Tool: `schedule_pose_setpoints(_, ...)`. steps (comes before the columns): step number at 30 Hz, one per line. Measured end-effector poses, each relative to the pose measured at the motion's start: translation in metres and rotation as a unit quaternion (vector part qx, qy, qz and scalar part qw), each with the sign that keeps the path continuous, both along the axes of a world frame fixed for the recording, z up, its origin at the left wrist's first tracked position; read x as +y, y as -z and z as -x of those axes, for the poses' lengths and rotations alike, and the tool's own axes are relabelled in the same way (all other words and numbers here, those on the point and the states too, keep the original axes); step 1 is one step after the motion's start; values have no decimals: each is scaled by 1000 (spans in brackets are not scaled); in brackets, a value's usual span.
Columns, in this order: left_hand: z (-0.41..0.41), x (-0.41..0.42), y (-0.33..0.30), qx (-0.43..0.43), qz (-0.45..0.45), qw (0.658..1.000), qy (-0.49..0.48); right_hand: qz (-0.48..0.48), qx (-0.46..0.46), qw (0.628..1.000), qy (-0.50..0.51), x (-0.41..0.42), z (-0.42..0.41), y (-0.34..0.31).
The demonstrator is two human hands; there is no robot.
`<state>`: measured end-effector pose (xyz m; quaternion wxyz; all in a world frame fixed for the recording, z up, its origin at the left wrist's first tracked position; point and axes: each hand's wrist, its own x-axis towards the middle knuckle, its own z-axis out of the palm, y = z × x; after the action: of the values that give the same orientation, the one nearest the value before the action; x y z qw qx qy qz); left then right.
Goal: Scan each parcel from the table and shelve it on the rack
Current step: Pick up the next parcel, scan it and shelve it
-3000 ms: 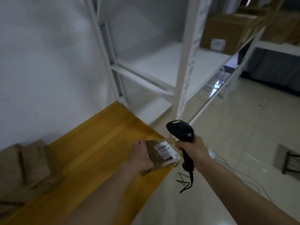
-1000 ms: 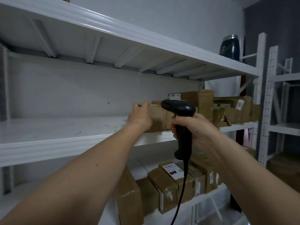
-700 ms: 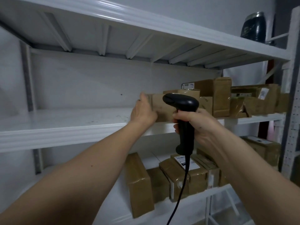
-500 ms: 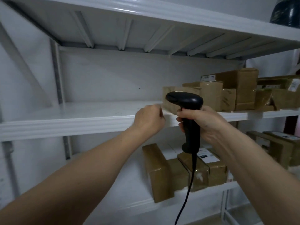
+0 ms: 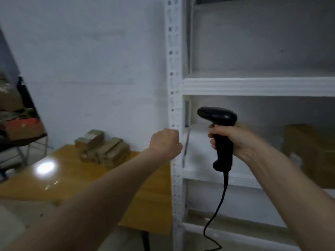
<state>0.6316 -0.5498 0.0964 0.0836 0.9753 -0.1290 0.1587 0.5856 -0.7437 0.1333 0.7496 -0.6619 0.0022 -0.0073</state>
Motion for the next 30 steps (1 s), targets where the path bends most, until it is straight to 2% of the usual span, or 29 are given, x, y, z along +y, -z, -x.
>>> schedule_pose_setpoints(3,13,91,26,23,-18,998,-55,3,23,998,-63,86,-11,30)
schedule_pose_setpoints(6,28,167,47,38,-23,994,-101,12,36,996,-82,158,-17,57)
schedule_pose_setpoints(13,51,285,88,72,-2,984,-161,42,89,988,-121,276,-28,97)
schedule_pose_setpoints(22,13,356,134,109,35,973,-202,34,141,977,-155,350,-82,139)
schedule_pose_setpoints(30,-97,381,147,146,30,968,-204,14,168,975,-142,377,-170,149)
